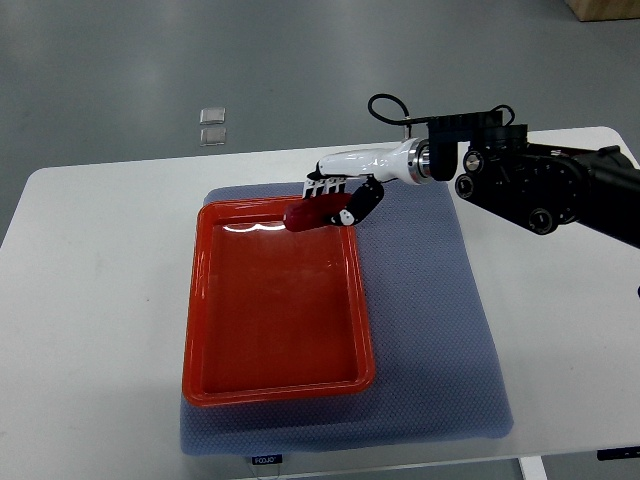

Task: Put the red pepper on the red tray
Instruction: 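Lift the pepper with the right hand and carry it over the tray, then open the right hand to release the pepper into the tray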

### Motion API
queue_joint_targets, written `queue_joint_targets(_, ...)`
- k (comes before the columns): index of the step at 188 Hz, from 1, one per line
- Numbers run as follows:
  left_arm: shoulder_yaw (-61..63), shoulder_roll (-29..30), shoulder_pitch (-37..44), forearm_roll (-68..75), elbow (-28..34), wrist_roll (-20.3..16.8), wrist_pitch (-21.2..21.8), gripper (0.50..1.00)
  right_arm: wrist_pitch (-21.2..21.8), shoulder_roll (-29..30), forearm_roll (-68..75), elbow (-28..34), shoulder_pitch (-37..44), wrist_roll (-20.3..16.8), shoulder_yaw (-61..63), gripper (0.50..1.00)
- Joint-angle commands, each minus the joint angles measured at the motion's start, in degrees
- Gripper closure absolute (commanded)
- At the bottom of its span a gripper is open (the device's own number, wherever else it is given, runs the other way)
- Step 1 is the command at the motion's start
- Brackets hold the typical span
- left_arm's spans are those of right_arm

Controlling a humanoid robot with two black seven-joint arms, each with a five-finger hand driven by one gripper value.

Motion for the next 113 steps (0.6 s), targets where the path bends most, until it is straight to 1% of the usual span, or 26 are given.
queue_joint_targets(1, 0.00, 0.00, 0.00, 0.00, 0.00, -0.01, 0.00, 0.500, -0.18, 4.18, -0.20, -0.08, -0.64, -0.25, -0.86, 1.000)
queue_joint_targets(19, 0.00, 0.00, 0.00, 0.00, 0.00, -0.01, 0.00, 0.500, -0.70, 7.25, -0.55, -0.60, -2.92, -2.00, -1.65, 1.000)
queue_joint_targets(30, 0.00, 0.00, 0.00, 0.00, 0.00, -0.01, 0.00, 0.500, -0.88, 8.22, -0.55, -0.96, -3.71, -2.36, -1.74, 1.000)
queue_joint_targets(50, 0.00, 0.00, 0.00, 0.00, 0.00, -0.01, 0.00, 0.500, -3.16, 9.62, -0.81, -2.80, -4.59, -2.44, -1.83, 1.000)
queue_joint_targets(89, 0.00, 0.00, 0.00, 0.00, 0.00, -0.01, 0.00, 0.500, -3.69, 9.71, -1.17, -3.94, -5.12, -3.15, -1.92, 1.000)
queue_joint_targets(106, 0.00, 0.00, 0.00, 0.00, 0.00, -0.01, 0.00, 0.500, -3.61, 9.71, -1.17, -3.94, -5.38, -3.24, -1.92, 0.965)
queue_joint_targets(113, 0.00, 0.00, 0.00, 0.00, 0.00, -0.01, 0.00, 0.500, -3.61, 9.71, -1.17, -3.94, -5.47, -3.15, -1.92, 0.959)
